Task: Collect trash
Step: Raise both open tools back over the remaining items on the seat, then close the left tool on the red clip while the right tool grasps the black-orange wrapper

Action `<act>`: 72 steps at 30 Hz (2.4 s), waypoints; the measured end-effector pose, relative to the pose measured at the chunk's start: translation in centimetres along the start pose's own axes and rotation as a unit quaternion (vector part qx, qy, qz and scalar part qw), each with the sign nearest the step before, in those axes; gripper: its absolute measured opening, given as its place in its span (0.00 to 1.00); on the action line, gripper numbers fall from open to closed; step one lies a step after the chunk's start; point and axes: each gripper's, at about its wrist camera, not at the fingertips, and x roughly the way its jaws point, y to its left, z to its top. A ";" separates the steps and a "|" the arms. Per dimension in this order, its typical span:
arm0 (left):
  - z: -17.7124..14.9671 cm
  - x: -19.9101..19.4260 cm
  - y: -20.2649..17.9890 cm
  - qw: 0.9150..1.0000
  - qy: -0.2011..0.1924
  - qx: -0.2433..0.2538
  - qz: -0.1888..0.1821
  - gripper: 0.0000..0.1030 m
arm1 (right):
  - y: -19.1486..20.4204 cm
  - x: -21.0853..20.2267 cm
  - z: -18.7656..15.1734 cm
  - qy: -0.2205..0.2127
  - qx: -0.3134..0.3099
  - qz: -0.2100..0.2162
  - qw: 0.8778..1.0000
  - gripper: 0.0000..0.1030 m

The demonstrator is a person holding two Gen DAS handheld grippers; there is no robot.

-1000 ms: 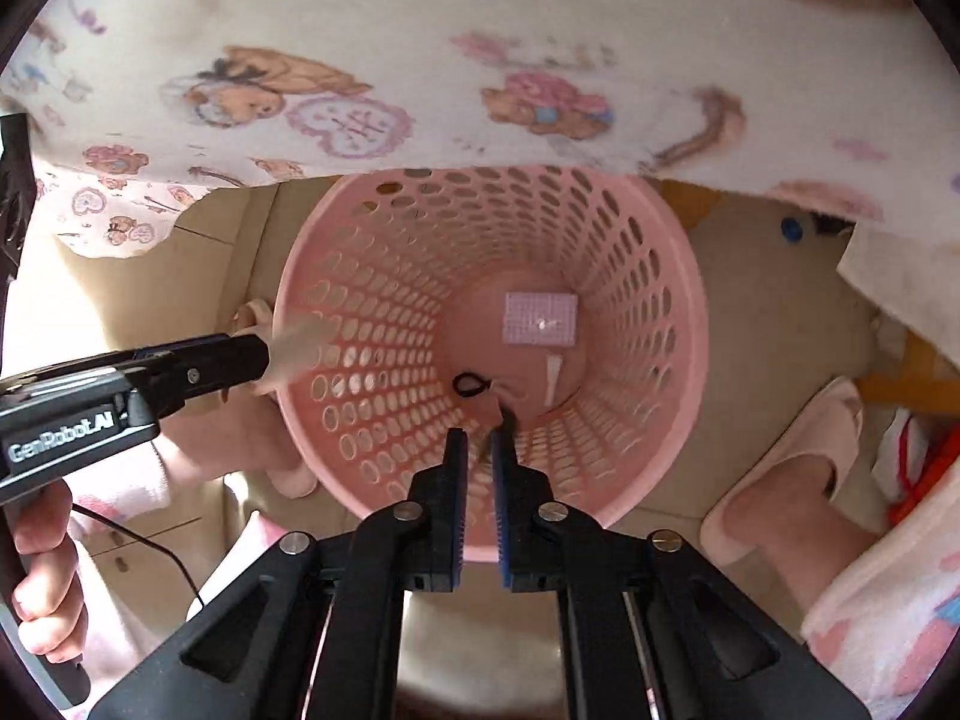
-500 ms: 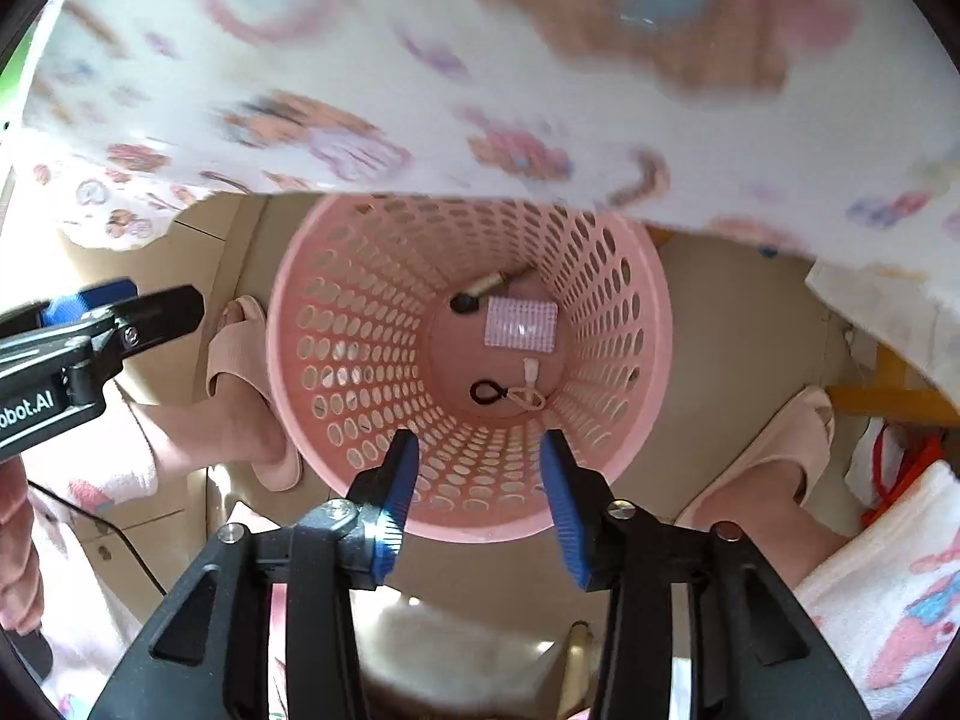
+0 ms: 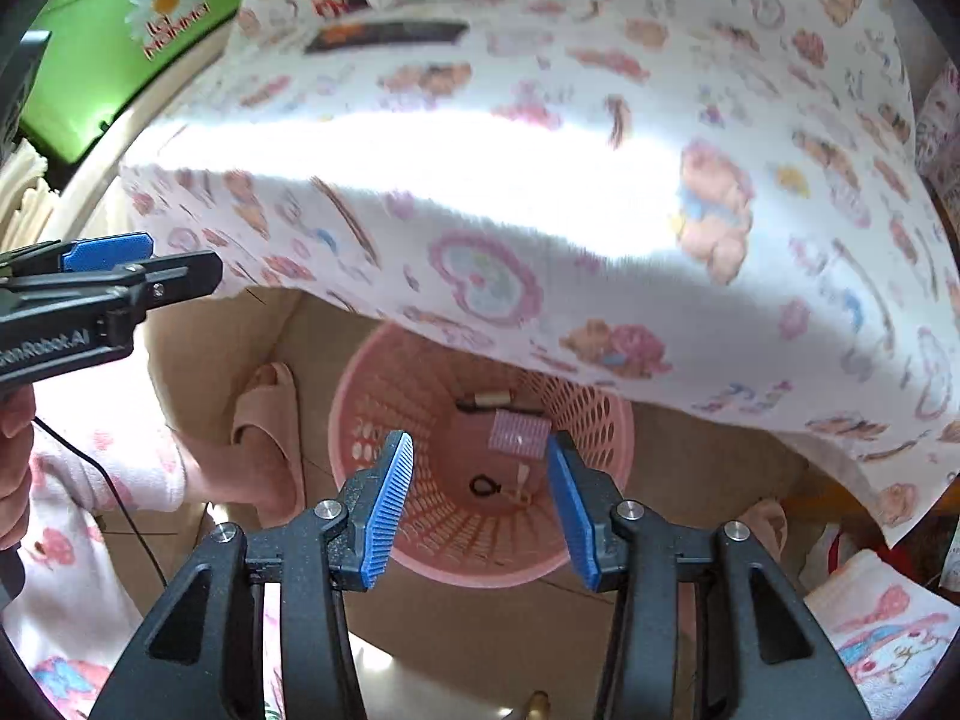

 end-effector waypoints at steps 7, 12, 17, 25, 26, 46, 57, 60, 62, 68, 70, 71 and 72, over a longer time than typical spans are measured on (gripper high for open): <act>0.7 -4.3 0.5 0.988 -0.124 -0.004 0.088 0.93 | 0.0 -3.3 1.1 -0.078 -0.014 -0.018 0.997 0.56; 1.1 -6.2 2.1 0.983 -0.171 -0.029 0.066 0.99 | -0.5 -4.9 1.6 -0.119 -0.009 -0.025 0.993 0.61; 0.9 -7.9 2.0 0.975 -0.216 -0.025 0.053 0.99 | -1.2 -6.6 1.9 -0.158 0.000 -0.034 0.987 0.70; 2.8 -9.9 3.7 0.963 -0.254 -0.062 0.060 0.99 | -1.8 -11.5 3.2 -0.260 -0.017 -0.091 0.961 0.75; 3.2 -10.2 3.6 0.959 -0.262 -0.056 0.091 0.99 | -1.9 -11.8 3.4 -0.265 -0.017 -0.100 0.959 0.76; 8.8 -10.2 3.7 0.955 -0.296 -0.002 0.002 0.99 | -7.7 -11.1 11.8 -0.320 -0.016 -0.070 0.945 1.00; 9.0 -5.0 6.3 0.972 -0.233 -0.030 0.014 0.99 | -7.5 -7.1 11.8 -0.253 0.015 -0.058 0.966 0.97; 9.0 -3.9 7.0 0.977 -0.209 -0.047 -0.009 0.99 | -6.7 -6.3 12.0 -0.236 0.008 -0.032 0.971 0.92; 9.1 -3.3 7.3 0.977 -0.203 -0.058 -0.018 0.99 | -5.9 -5.8 12.3 -0.228 0.000 -0.026 0.973 0.83; 9.7 -1.8 7.3 0.979 -0.192 -0.067 0.004 0.89 | -3.6 -4.4 13.5 -0.214 -0.026 -0.006 0.976 0.70; 9.8 -1.4 7.5 0.981 -0.182 -0.073 0.001 0.85 | -2.7 -3.7 13.9 -0.205 -0.034 0.014 0.978 0.69; 9.8 -1.2 7.6 0.981 -0.179 -0.078 -0.002 0.85 | -2.2 -3.3 14.2 -0.200 -0.042 0.022 0.979 0.69; 9.8 -1.0 7.9 0.981 -0.176 -0.084 -0.008 0.84 | -1.6 -2.9 14.4 -0.195 -0.050 0.025 0.979 0.69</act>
